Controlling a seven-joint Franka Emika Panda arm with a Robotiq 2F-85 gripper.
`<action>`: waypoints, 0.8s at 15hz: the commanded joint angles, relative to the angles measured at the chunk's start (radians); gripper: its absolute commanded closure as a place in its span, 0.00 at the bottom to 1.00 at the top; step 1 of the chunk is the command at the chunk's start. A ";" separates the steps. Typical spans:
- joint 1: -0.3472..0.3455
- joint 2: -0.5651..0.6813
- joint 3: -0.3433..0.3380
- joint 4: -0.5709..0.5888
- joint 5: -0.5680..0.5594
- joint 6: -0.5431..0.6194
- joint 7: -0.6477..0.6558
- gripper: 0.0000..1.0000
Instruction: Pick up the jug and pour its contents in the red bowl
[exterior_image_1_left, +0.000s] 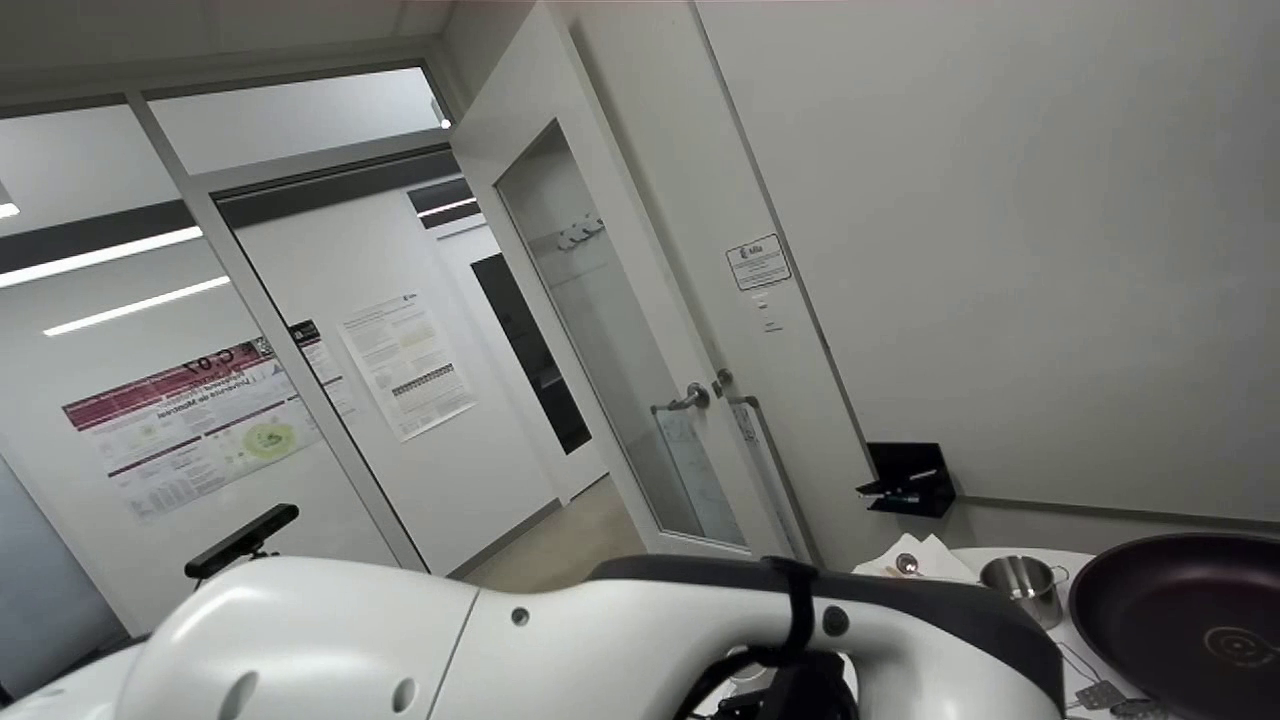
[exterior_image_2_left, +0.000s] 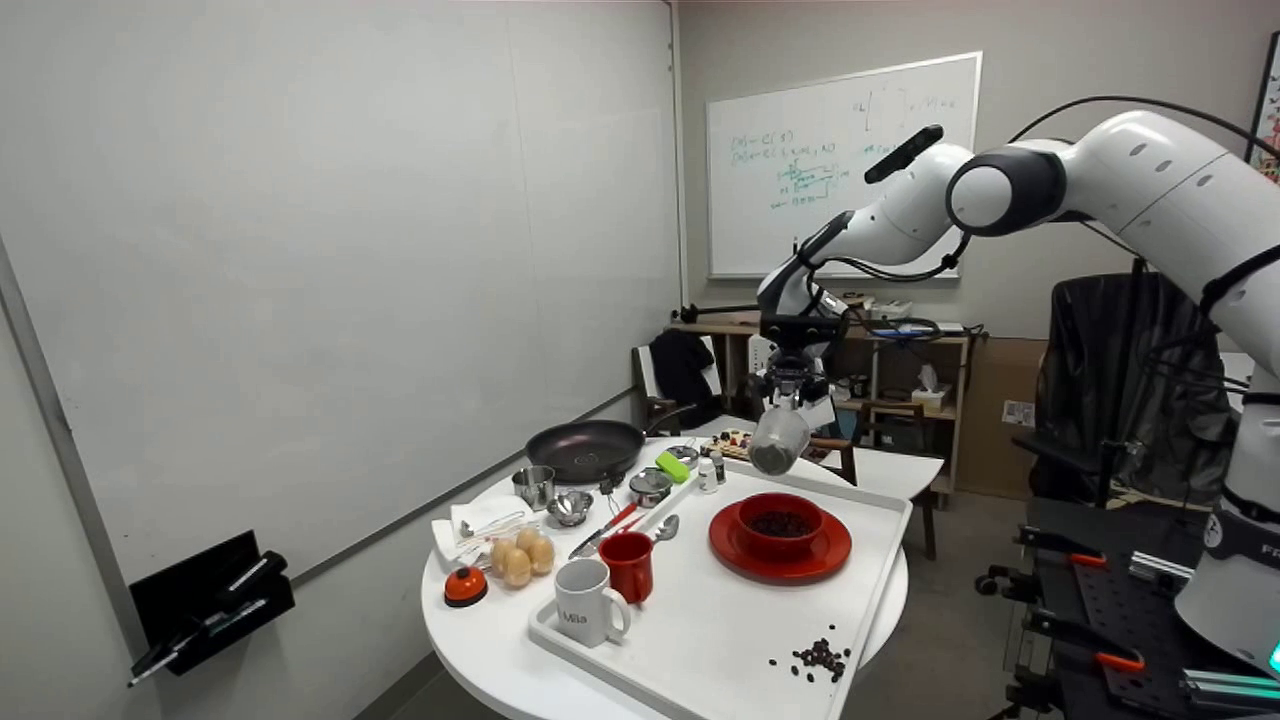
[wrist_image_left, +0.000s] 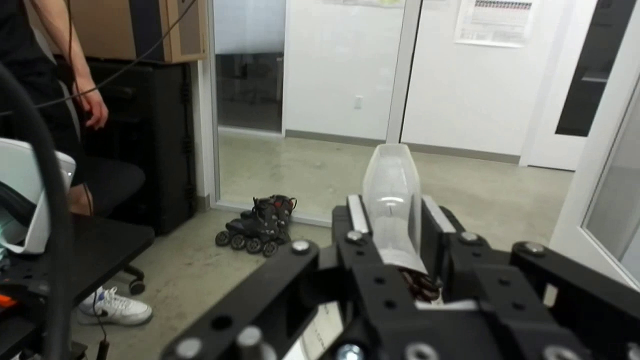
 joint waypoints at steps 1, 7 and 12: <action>-0.043 0.101 -0.010 0.117 0.103 -0.102 0.080 0.93; -0.082 0.160 -0.013 0.178 0.209 -0.124 0.154 0.93; -0.097 0.185 -0.005 0.203 0.254 -0.140 0.192 0.93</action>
